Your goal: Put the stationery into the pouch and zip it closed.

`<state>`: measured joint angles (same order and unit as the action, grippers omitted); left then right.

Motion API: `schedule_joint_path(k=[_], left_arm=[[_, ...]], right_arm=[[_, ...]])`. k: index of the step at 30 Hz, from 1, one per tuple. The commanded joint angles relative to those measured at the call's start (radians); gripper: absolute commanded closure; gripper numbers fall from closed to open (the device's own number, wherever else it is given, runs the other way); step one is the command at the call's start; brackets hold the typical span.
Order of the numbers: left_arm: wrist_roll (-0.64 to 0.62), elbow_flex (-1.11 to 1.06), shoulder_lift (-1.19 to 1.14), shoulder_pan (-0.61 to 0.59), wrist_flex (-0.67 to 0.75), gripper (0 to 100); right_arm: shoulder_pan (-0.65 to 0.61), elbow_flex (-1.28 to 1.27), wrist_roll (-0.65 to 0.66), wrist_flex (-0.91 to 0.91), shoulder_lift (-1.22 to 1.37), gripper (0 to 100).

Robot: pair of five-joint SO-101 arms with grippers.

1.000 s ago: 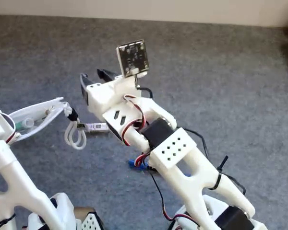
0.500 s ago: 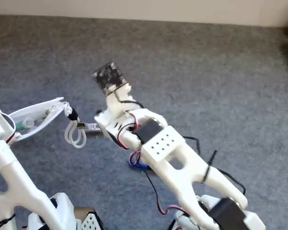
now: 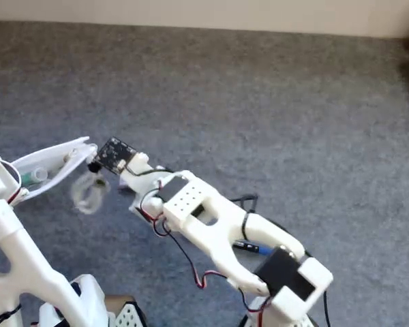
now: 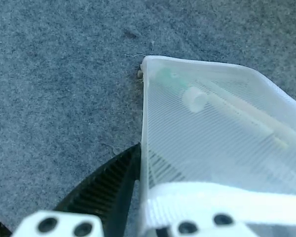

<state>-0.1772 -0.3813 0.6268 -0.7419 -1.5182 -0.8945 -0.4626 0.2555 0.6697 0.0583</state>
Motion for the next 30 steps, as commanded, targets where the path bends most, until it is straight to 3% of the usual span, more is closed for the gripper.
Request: schedule_joint_path(k=[1,15,25,30], left_arm=[[-0.014,-0.008,-0.016,-0.012,0.021,100],[-0.009,-0.01,-0.016,-0.012,0.021,100],[-0.009,-0.01,-0.016,-0.012,0.021,100],[-0.009,-0.01,-0.016,-0.012,0.021,100]], right_arm=[[-0.013,0.102,0.018,0.005,0.045,72.8],[0.033,0.257,0.021,0.005,0.275,73.5],[0.033,0.257,0.068,0.004,0.323,83.9],[0.047,0.257,0.126,0.004,0.323,95.7]])
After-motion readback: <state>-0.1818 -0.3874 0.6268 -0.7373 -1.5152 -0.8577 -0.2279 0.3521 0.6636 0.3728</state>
